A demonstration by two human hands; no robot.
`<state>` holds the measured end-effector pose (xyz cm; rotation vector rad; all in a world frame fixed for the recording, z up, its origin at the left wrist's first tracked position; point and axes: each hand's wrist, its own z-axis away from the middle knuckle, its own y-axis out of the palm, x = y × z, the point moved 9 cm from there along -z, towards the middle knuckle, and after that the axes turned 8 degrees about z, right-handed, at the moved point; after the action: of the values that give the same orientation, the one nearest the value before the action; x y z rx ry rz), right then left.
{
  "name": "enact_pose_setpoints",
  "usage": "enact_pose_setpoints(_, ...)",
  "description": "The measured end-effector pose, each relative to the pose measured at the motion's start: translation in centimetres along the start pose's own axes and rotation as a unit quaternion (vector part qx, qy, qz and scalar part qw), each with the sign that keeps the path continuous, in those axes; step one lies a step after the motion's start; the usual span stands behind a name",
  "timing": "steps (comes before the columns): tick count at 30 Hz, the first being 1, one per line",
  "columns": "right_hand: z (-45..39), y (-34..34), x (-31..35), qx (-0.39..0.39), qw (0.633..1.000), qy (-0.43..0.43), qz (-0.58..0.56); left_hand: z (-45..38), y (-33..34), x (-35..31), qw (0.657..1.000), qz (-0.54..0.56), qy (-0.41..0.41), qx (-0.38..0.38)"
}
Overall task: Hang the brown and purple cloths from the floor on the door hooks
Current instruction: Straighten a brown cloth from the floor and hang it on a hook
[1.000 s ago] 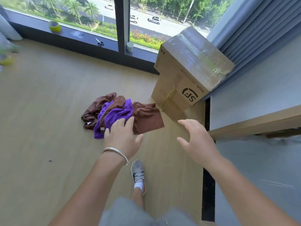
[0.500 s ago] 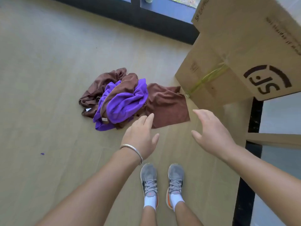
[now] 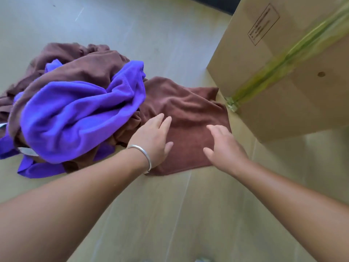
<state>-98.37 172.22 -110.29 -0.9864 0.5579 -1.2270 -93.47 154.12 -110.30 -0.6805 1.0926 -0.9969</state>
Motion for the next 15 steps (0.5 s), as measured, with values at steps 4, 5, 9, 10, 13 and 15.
enact_pose_setpoints(4,-7.7,1.5,-1.0,-0.068,0.998,-0.016,-0.007,-7.5,1.3,2.1,0.998,-0.034,0.013,-0.043)
enact_pose_setpoints(5,-9.6,0.9,-0.8,-0.101,0.994,-0.029,-0.003,-9.4,0.9,2.6,0.997,-0.056,0.011,-0.059)
enact_pose_setpoints(9,-16.5,-3.1,0.5,-0.216,0.972,-0.081,0.034,-16.4,-1.6,4.0,0.975,-0.197,-0.018,-0.104)
enact_pose_setpoints(10,-18.0,-3.7,0.4,-0.221,0.972,-0.077,0.038,-17.6,-2.0,4.7,0.974,-0.201,-0.046,-0.095)
enact_pose_setpoints(13,-21.2,-3.8,-0.5,-0.162,0.980,-0.033,0.113,-19.1,-2.0,6.5,0.975,-0.192,-0.102,-0.052)
enact_pose_setpoints(15,-21.6,-2.9,-1.1,-0.094,0.982,-0.012,0.166,-18.7,-1.7,6.5,0.977,-0.186,-0.094,-0.042)
